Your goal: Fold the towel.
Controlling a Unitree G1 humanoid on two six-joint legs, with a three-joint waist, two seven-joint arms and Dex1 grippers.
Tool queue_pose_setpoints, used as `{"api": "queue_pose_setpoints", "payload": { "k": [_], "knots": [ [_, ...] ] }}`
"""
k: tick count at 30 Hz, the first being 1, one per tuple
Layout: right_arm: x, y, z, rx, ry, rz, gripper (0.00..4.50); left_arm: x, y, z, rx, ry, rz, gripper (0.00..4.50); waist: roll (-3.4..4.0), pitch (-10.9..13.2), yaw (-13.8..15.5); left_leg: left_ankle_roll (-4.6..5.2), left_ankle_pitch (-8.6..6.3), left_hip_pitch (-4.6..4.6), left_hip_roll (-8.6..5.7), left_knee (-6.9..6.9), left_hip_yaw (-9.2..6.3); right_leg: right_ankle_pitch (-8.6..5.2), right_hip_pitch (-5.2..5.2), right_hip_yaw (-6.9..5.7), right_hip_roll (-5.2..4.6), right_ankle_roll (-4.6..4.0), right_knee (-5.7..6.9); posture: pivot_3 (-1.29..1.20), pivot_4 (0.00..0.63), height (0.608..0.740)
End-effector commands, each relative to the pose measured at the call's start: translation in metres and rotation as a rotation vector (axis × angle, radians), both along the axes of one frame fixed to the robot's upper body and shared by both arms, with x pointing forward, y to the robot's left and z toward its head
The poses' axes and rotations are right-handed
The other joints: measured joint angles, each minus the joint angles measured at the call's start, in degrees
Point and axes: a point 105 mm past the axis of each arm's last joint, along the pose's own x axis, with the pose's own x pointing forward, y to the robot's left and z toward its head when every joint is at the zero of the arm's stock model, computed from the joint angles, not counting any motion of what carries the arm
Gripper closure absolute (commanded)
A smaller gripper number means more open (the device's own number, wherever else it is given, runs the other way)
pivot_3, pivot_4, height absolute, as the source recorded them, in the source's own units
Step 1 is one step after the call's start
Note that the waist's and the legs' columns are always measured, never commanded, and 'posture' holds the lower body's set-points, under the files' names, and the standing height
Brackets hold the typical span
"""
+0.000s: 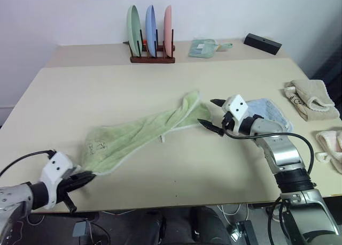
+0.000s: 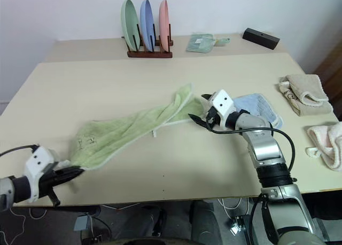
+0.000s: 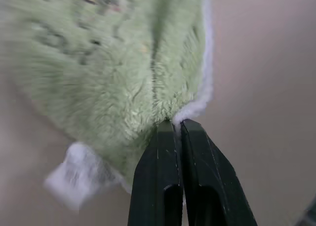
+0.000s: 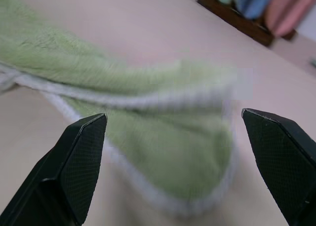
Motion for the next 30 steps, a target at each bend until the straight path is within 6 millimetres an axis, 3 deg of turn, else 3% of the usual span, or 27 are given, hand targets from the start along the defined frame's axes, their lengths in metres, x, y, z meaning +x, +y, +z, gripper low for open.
{"api": "queue_pose_setpoints", "payload": {
  "k": [1,7,16,30],
  "knots": [
    [0.012,0.006,0.008,-0.198,-0.160,0.044,0.00,0.021,0.016,0.017,0.073,-0.175,0.088,4.48,-0.01,0.0,-0.1,0.00,0.00,0.01,0.00,0.00,0.01,0.00,0.00,-0.01,0.00,0.00,0.01,0.00,0.150,0.740],
    [0.025,0.008,0.007,-0.437,-0.317,0.113,0.00,0.035,0.000,0.017,0.028,-0.218,0.051,4.48,-0.04,0.0,-0.4,-0.03,0.01,-0.08,0.01,0.00,0.04,0.01,-0.14,0.00,0.02,-0.02,0.02,0.00,0.150,0.740],
    [0.026,-0.001,0.001,-0.540,-0.367,0.154,0.00,0.048,-0.010,0.024,-0.015,-0.269,0.047,4.48,-0.04,0.0,-0.4,-0.03,0.01,-0.08,0.02,-0.01,0.04,0.01,-0.16,0.01,0.05,-0.02,0.03,0.00,0.150,0.740],
    [0.049,0.008,-0.002,-0.682,-0.588,0.086,0.00,0.055,-0.020,0.028,-0.049,-0.290,0.020,4.48,-0.04,0.0,-0.6,-0.08,0.04,-0.06,0.03,-0.01,0.06,0.02,-0.17,0.07,0.09,-0.03,0.08,0.00,0.150,0.740]
  ]
}}
